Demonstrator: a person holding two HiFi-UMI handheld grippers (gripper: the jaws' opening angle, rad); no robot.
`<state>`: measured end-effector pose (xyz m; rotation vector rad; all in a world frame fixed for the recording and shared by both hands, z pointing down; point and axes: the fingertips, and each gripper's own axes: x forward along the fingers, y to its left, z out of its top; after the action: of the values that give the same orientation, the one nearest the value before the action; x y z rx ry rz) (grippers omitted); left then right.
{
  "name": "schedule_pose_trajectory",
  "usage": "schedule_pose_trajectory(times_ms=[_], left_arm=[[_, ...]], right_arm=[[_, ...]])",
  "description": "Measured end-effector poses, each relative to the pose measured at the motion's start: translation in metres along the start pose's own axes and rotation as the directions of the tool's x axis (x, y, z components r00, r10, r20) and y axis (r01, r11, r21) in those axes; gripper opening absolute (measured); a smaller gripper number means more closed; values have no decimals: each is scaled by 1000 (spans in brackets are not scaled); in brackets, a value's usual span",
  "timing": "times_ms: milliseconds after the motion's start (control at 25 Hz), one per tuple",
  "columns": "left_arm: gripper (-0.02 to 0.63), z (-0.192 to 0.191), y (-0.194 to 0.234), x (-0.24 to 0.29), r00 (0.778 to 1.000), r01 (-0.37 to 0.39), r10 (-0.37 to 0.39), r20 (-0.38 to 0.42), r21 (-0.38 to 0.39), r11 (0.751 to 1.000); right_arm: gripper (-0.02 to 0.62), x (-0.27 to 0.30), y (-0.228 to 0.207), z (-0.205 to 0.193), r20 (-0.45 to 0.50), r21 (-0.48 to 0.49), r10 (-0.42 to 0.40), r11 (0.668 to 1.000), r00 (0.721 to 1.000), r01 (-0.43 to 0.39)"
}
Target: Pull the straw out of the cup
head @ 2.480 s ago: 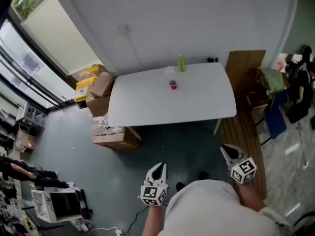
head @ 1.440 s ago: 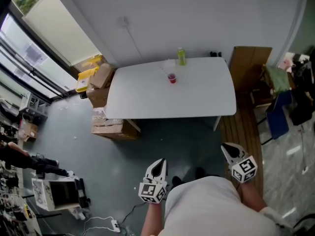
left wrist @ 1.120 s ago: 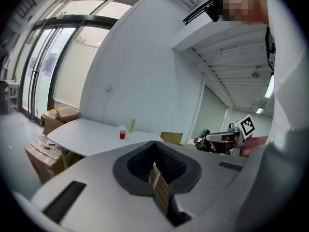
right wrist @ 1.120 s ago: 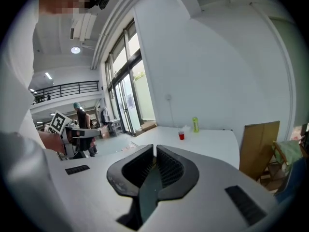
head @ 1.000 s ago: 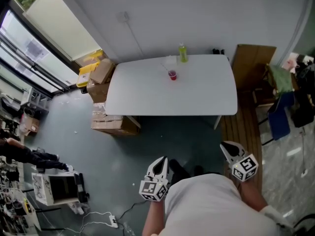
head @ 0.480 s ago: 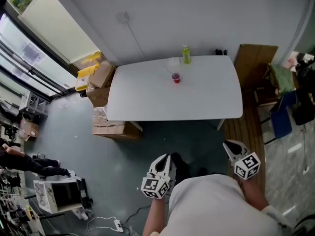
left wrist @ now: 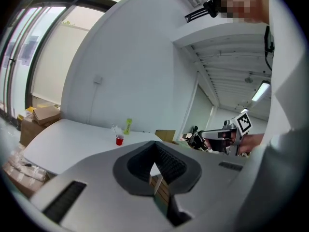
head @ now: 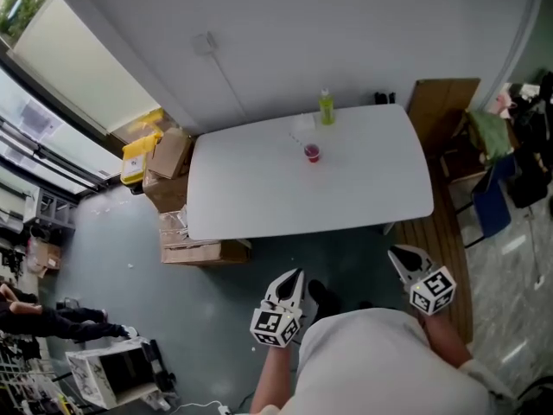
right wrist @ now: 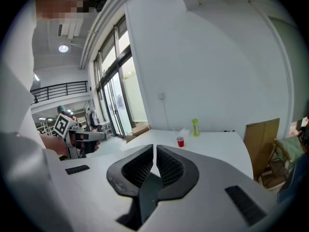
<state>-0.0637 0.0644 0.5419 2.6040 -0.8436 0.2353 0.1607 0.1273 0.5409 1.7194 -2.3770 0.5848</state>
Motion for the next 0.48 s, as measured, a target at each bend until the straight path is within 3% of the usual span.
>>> schedule_pose_trajectory(times_ms=[480], left_arm=[[2,28,80,17,991,127,-126,-44,14,992]], right_arm=[[43,78,26,34,40,-9,-50,999,998,51]])
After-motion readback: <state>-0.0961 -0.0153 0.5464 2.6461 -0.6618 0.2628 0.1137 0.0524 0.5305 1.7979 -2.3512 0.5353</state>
